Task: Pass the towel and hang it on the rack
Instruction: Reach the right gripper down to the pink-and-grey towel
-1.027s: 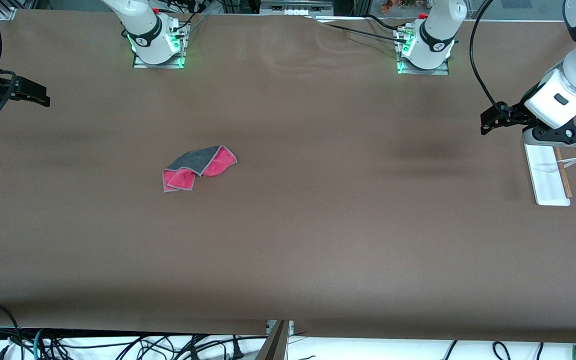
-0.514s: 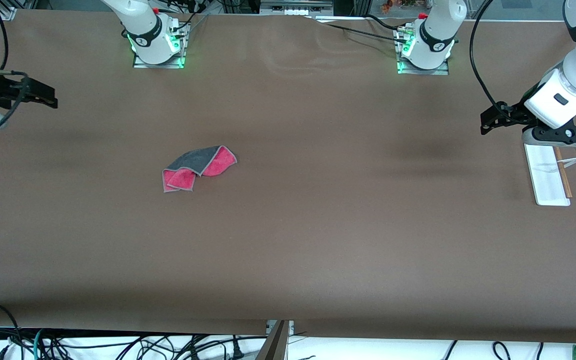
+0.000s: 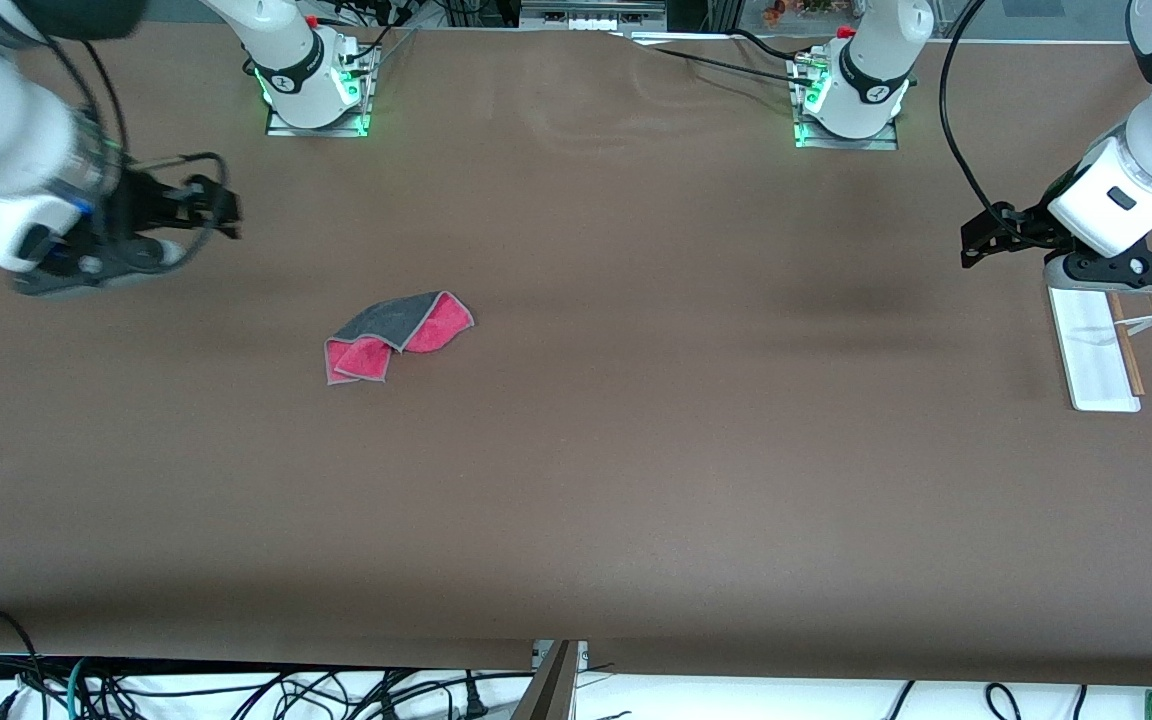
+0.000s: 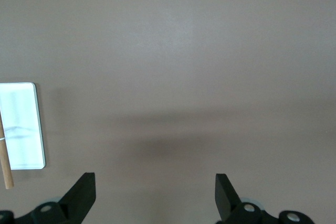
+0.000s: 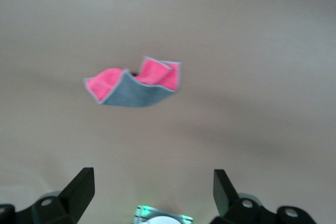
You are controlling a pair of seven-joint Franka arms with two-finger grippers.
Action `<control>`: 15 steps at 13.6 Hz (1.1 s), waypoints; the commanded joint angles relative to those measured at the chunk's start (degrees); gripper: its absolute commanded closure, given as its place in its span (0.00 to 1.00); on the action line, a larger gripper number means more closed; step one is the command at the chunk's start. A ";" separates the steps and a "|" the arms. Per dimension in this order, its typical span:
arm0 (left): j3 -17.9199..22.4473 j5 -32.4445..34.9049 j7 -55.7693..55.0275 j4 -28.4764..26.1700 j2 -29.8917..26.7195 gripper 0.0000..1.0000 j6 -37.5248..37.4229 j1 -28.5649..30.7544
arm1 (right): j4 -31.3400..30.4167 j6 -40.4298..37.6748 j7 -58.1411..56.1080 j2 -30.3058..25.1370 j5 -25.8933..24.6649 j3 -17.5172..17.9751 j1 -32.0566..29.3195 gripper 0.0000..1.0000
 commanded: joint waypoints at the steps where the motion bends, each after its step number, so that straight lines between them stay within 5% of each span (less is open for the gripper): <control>1: -0.03 -0.19 0.01 1.46 0.40 0.00 -1.36 0.11 | -5.83 5.71 -0.24 1.69 1.60 4.28 -0.53 0.00; 5: -0.03 -0.19 0.01 1.46 0.40 0.00 -1.36 0.11 | -14.80 16.00 -5.30 4.33 2.04 5.08 -0.79 0.00; 12: -0.12 -0.19 0.01 1.46 0.40 0.00 -1.36 0.02 | -14.82 18.74 -26.58 17.41 12.48 4.64 -3.43 0.00; 15: -0.12 -0.19 0.01 1.46 0.31 0.00 -1.36 0.02 | -14.82 23.47 -34.50 21.03 12.85 4.56 -3.43 0.00</control>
